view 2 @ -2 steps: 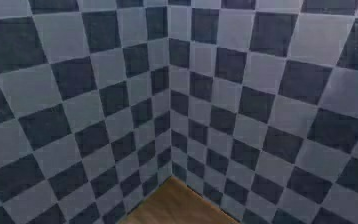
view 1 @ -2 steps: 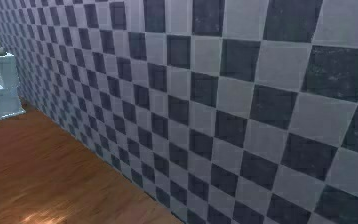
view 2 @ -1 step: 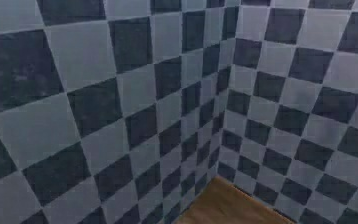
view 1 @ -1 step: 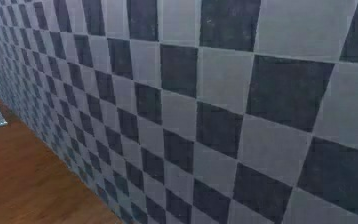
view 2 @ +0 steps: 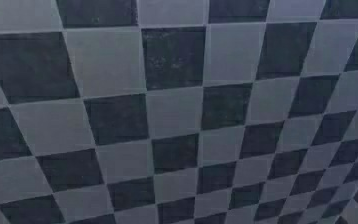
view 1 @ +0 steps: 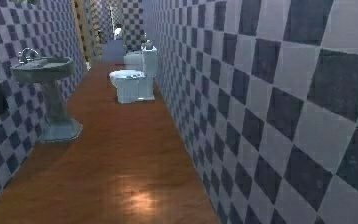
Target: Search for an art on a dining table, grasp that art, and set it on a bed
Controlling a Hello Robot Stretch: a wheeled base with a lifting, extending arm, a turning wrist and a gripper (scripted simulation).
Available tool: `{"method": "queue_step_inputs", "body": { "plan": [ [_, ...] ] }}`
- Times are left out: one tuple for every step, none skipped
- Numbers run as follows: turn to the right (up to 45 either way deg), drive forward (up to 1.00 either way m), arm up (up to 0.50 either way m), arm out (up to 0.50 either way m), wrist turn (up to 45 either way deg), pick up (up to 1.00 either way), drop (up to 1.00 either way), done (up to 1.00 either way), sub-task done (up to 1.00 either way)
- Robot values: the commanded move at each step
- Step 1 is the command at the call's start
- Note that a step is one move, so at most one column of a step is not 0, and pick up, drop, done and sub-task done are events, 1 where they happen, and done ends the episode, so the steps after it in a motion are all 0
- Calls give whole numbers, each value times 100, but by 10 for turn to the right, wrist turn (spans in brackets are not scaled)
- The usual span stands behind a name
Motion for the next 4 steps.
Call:
{"method": "queue_step_inputs", "body": {
  "plan": [
    [0, 10, 0, 0, 0, 0, 0, 0, 0],
    [-180, 0, 0, 0, 0, 0, 0, 0, 0],
    [0, 100, 0, 0, 0, 0, 0, 0, 0],
    [-30, 0, 0, 0, 0, 0, 0, 0, 0]
  ]
}}
